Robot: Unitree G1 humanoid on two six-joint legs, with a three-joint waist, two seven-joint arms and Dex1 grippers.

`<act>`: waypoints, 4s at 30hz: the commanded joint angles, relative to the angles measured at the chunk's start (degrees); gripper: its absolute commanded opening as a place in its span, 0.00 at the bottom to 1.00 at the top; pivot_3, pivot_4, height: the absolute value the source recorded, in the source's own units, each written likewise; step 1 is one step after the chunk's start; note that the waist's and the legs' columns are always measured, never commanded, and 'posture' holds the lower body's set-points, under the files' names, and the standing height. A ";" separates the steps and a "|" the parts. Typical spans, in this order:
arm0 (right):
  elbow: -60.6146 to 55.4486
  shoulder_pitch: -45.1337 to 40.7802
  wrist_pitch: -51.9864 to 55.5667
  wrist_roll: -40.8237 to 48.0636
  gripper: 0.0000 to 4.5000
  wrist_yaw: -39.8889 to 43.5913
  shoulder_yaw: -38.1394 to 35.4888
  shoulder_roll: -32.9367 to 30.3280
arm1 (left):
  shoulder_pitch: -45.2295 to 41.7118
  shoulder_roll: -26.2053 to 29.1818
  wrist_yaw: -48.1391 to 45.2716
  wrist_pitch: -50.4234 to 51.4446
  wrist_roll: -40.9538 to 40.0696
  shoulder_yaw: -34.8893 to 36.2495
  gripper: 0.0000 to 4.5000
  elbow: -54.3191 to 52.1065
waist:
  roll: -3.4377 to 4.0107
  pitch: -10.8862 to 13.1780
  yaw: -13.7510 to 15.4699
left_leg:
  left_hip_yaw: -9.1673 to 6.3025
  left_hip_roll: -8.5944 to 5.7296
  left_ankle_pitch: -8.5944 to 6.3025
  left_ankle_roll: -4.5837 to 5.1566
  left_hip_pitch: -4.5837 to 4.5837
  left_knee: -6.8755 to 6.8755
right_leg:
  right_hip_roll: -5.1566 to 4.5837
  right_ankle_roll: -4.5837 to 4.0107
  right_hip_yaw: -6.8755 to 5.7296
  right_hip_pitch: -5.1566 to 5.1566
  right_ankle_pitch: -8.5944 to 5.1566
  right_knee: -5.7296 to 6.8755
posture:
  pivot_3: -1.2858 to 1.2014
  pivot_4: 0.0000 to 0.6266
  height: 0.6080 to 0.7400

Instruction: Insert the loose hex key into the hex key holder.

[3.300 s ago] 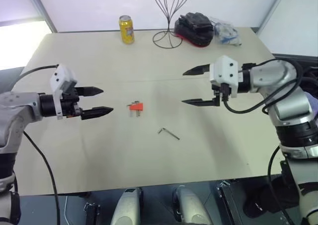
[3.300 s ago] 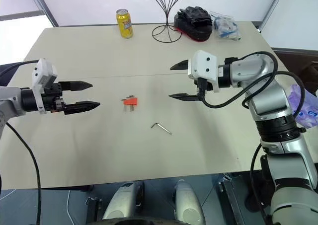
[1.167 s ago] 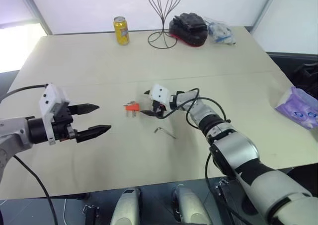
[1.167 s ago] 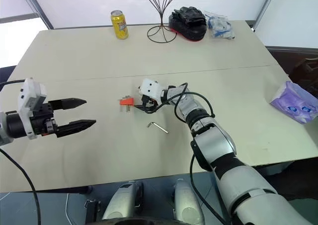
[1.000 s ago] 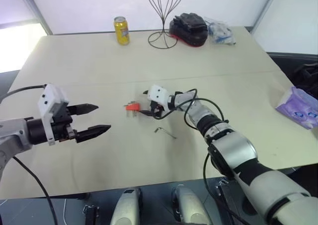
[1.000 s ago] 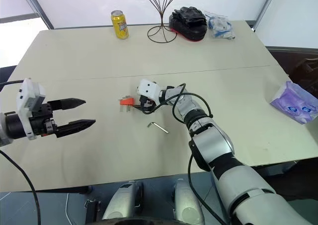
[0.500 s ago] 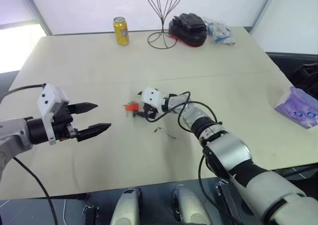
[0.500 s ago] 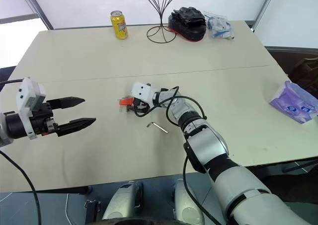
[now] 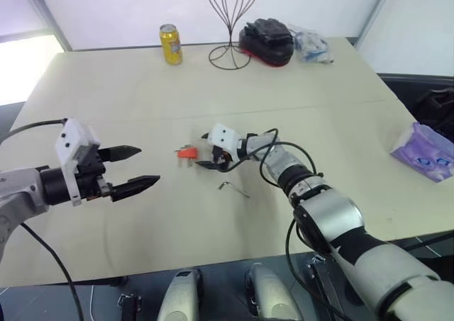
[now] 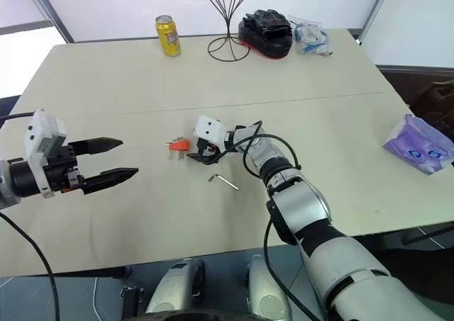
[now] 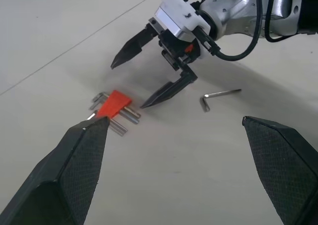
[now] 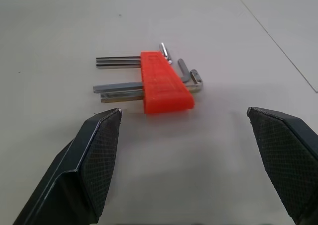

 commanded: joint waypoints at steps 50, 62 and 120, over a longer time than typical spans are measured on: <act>0.08 2.66 7.09 -1.15 0.81 -7.51 -0.86 5.09 | 4.77 1.90 0.52 -0.92 0.82 4.57 1.00 -0.14 | 0.00 -0.01 -0.35 | 0.01 0.04 -0.01 -0.02 0.53 -0.14 | -0.13 -0.10 0.02 0.43 -0.05 -0.02 | 0.52 0.24 1.00; -0.61 2.89 5.55 -1.99 0.23 -9.56 -0.07 4.98 | 2.62 1.93 0.73 -1.28 1.72 2.87 1.00 0.74 | -0.01 -0.01 -0.30 | -0.01 0.02 -0.01 -0.03 0.55 -0.14 | -0.14 -0.10 0.01 0.46 -0.05 -0.01 | 0.52 0.24 1.00; -47.95 2.56 -38.64 -22.96 0.23 -35.57 8.36 -29.16 | -35.72 -18.43 -6.30 -6.94 2.69 -18.01 0.25 22.40 | -0.08 0.03 0.64 | 0.13 -0.05 0.03 0.00 0.40 -0.02 | 0.04 -0.05 0.11 0.34 -0.04 -0.01 | 0.52 0.24 1.00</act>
